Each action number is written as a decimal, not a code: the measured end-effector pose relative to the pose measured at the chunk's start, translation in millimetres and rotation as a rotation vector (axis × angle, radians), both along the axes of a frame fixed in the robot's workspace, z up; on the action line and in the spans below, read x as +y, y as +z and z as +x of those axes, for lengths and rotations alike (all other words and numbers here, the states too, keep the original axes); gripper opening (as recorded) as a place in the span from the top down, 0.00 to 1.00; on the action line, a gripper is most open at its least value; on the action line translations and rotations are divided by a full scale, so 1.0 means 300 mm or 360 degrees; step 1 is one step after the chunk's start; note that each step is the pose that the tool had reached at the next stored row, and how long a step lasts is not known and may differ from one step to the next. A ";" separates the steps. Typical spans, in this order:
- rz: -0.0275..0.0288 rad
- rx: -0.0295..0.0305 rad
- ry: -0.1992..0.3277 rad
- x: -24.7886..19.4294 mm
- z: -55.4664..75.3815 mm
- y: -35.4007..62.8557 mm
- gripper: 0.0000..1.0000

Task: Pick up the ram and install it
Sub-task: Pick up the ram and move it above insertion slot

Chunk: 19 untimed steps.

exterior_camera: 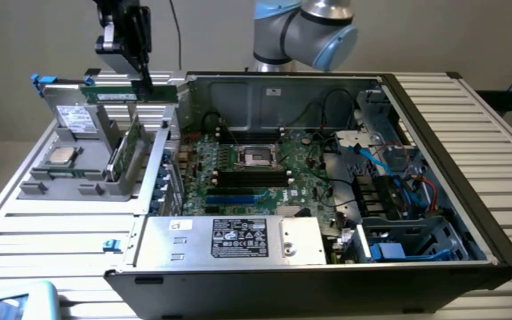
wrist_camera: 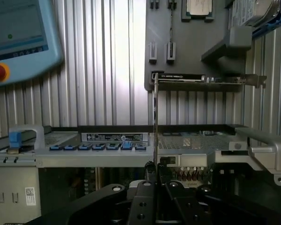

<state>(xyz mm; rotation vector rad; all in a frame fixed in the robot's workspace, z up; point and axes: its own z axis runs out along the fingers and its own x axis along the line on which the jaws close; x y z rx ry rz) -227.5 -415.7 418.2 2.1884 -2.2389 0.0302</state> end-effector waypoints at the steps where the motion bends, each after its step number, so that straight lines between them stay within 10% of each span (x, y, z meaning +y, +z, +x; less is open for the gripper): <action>1: 0.00000 -0.00001 0.0000 0.000 0.015 0.000 0.87; 19: -0.00001 0.00000 0.0000 0.000 0.286 0.000 0.87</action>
